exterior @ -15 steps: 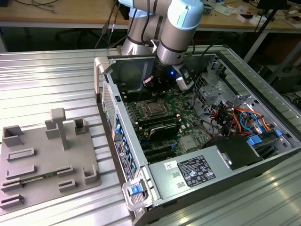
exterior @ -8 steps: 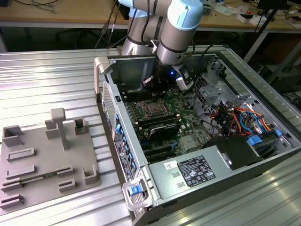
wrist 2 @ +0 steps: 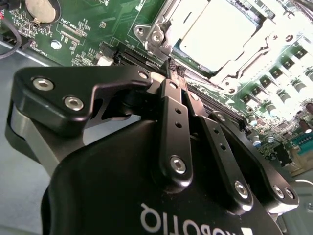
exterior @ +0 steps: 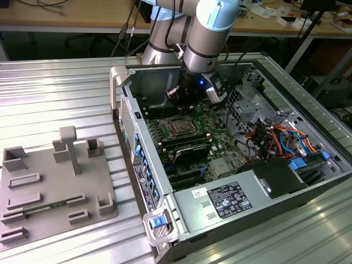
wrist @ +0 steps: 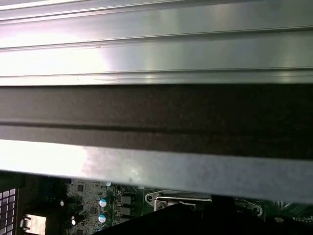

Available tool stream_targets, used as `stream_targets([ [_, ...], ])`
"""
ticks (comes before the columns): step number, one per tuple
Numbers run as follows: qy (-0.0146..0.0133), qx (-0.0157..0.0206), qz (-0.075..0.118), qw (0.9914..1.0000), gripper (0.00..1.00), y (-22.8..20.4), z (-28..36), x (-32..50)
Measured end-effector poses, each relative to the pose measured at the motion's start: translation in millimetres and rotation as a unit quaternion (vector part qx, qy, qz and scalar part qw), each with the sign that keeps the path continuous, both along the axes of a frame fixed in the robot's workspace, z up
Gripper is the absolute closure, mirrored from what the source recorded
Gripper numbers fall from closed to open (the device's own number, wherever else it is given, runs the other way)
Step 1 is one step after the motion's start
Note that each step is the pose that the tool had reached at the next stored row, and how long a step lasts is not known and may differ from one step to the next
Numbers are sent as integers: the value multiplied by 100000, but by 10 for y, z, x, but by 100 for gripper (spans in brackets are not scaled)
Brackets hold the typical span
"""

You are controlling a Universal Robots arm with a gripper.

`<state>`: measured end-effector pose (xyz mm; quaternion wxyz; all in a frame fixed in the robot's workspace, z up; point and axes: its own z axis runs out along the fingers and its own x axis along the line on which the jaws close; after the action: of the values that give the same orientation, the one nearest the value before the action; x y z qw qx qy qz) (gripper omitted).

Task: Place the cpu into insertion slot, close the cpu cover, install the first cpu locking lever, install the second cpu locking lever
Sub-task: 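Install the first cpu locking lever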

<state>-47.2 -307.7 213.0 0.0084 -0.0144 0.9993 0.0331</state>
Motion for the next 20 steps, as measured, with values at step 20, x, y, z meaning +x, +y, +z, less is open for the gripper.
stream_targets([
  [20,7,36,3232,99948,89,57,0,-2],
])
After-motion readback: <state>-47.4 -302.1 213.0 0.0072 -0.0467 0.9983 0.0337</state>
